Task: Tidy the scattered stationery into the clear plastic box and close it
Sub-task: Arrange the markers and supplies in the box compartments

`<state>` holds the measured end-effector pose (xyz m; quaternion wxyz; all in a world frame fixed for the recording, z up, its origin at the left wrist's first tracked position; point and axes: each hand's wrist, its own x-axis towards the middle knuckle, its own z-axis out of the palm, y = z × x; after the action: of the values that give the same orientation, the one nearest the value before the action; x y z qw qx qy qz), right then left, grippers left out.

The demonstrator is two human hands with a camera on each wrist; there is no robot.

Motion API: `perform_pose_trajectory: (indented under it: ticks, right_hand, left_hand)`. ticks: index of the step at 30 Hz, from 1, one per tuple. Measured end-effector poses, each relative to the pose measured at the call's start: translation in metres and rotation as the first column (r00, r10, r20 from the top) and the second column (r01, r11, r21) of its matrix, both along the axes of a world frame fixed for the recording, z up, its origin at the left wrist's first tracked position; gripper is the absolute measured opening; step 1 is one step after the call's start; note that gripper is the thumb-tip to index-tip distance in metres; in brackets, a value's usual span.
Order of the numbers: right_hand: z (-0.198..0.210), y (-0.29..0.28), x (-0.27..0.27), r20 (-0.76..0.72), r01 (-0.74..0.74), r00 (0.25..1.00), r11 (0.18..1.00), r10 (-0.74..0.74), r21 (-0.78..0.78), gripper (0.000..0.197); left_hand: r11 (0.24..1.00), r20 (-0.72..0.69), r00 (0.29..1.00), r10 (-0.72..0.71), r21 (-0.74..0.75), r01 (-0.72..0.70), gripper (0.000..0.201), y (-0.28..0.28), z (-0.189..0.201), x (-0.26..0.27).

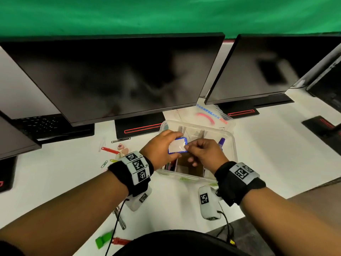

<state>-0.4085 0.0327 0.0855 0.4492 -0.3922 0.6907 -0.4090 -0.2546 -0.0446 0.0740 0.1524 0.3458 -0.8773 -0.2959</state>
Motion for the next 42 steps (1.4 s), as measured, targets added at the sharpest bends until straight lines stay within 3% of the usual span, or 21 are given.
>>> perform_pose_trajectory:
  ticks: [2, 5, 9, 11, 13, 17, 25, 28, 30, 34, 39, 42]
  right_hand:
    - [0.005, -0.001, -0.005, -0.058, -0.016, 0.998, 1.0, 0.017, 0.022, 0.011]
    - [0.014, -0.006, -0.024, -0.291, 0.038, 0.956, 0.999, -0.029, 0.026, 0.018]
    - [0.022, -0.019, -0.062, -0.564, 0.172, 0.818, 0.984, -0.115, 0.05, 0.013]
    - [0.02, -0.028, -0.077, -0.702, 0.205, 0.71, 0.968, -0.047, 0.143, 0.018]
    - [0.015, -0.035, -0.086, -0.759, 0.236, 0.65, 0.94, 0.034, 0.244, 0.021]
    - [0.0, -0.05, -0.091, -0.762, 0.25, 0.626, 0.884, 0.162, 0.394, 0.018]
    - [-0.011, -0.072, -0.09, -0.73, 0.201, 0.582, 0.806, 0.359, 0.557, 0.037]
    - [-0.016, -0.074, -0.088, -0.728, 0.2, 0.559, 0.788, 0.396, 0.582, 0.029]
    - [-0.017, -0.074, -0.085, -0.745, 0.197, 0.524, 0.793, 0.412, 0.577, 0.021]
    - [-0.015, -0.08, -0.087, -0.772, 0.158, 0.418, 0.799, 0.478, 0.581, 0.03]
    - [-0.003, -0.088, -0.089, -0.802, 0.144, 0.323, 0.811, 0.502, 0.566, 0.016]
    - [-0.003, -0.089, -0.093, -0.766, 0.1, 0.289, 0.778, 0.574, 0.62, 0.027]
  left_hand:
    - [1.0, 0.003, 1.0, -0.022, 0.02, 0.022, 0.065, 0.002, 0.0, -0.002]
    - [0.998, 0.102, 0.994, -0.046, -0.03, 0.05, 0.069, 0.0, 0.0, 0.0]
    - [0.999, 0.331, 0.943, 0.035, -0.022, -0.029, 0.079, -0.013, -0.004, 0.022]
    - [0.997, 0.43, 0.903, 0.017, 0.057, -0.046, 0.085, -0.017, -0.006, 0.032]
    - [0.99, 0.455, 0.89, -0.027, 0.138, -0.04, 0.085, -0.016, -0.006, 0.037]
    - [0.972, 0.439, 0.897, -0.045, 0.225, -0.061, 0.086, -0.014, -0.008, 0.038]
    - [0.962, 0.435, 0.9, -0.026, 0.257, -0.097, 0.086, -0.013, -0.016, 0.04]
    - [0.954, 0.416, 0.909, -0.024, 0.281, -0.104, 0.085, -0.011, -0.016, 0.041]
    - [0.95, 0.401, 0.916, -0.026, 0.294, -0.102, 0.085, -0.01, -0.016, 0.041]
    - [0.95, 0.399, 0.917, -0.022, 0.295, -0.106, 0.085, -0.011, -0.017, 0.041]
    - [0.945, 0.41, 0.912, -0.03, 0.309, -0.108, 0.085, -0.011, -0.016, 0.04]
    - [0.945, 0.406, 0.913, -0.029, 0.309, -0.107, 0.084, -0.011, -0.016, 0.039]
